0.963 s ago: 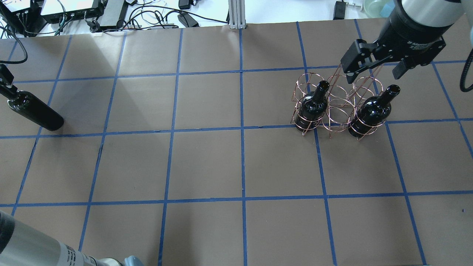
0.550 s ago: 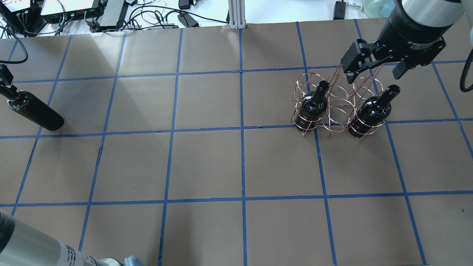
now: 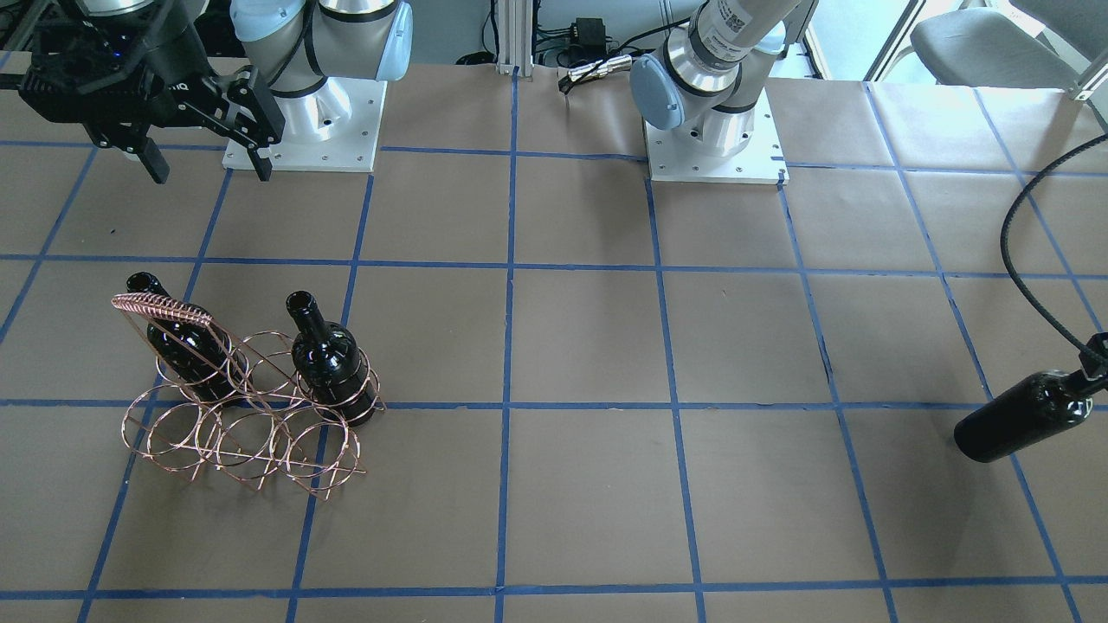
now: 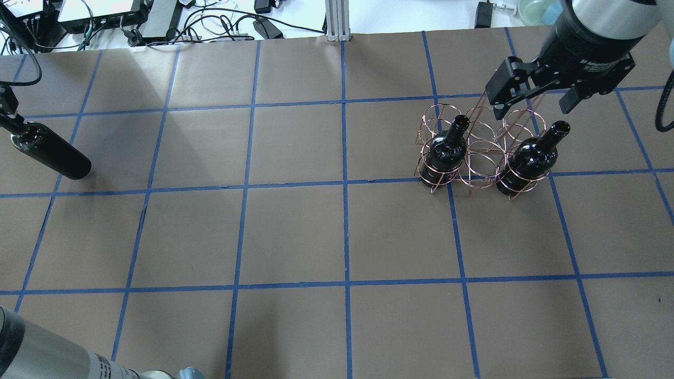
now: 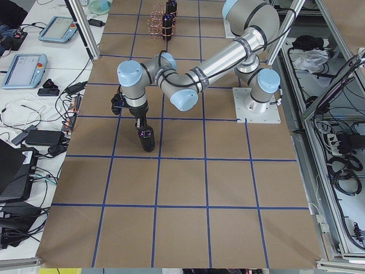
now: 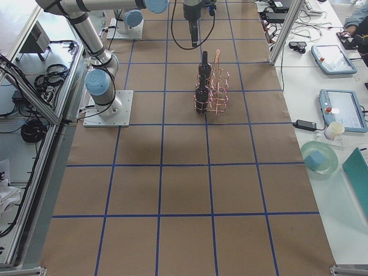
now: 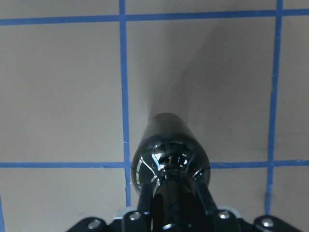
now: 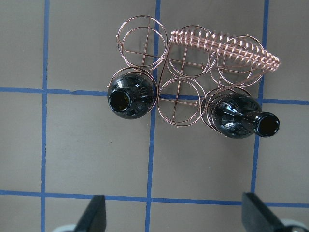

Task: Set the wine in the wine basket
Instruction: 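Lift the bottle with the left gripper and stand it upright on the table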

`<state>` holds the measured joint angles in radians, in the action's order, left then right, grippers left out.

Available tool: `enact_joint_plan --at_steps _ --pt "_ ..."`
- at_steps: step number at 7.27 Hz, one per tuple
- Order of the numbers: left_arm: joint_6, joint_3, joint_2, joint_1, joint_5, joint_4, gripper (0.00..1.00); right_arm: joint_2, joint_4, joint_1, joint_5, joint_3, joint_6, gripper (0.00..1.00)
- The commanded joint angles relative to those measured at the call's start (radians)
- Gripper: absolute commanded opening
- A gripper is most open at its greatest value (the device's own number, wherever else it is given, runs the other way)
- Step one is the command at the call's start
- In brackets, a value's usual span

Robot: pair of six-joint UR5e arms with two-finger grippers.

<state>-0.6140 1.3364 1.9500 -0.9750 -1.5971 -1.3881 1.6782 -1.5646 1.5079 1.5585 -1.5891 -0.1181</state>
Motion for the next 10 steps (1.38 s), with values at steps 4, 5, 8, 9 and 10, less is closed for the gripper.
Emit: enact_joint_plan --at_steps 4,5,8,9,10 --pt "0.372 0.133 -0.215 -0.293 0.052 -0.065 0.0 0.002 0.0 0.0 0.0 0.0 -0.002 1.0" --pt "0.444 0.162 -0.245 -0.363 0.052 -0.063 0.0 0.002 0.0 0.0 0.002 0.0 -0.002 1.0" --pt "0.598 0.283 -0.324 -0.548 0.049 -0.054 0.0 0.002 0.0 0.0 0.0 0.0 -0.002 1.0" --pt "0.611 0.317 -0.347 -0.598 0.051 -0.055 0.0 0.002 0.0 0.0 0.003 0.0 -0.002 1.0" --pt "0.62 0.355 -0.367 -0.644 0.043 -0.057 0.0 0.002 0.0 0.0 0.002 0.0 -0.002 1.0"
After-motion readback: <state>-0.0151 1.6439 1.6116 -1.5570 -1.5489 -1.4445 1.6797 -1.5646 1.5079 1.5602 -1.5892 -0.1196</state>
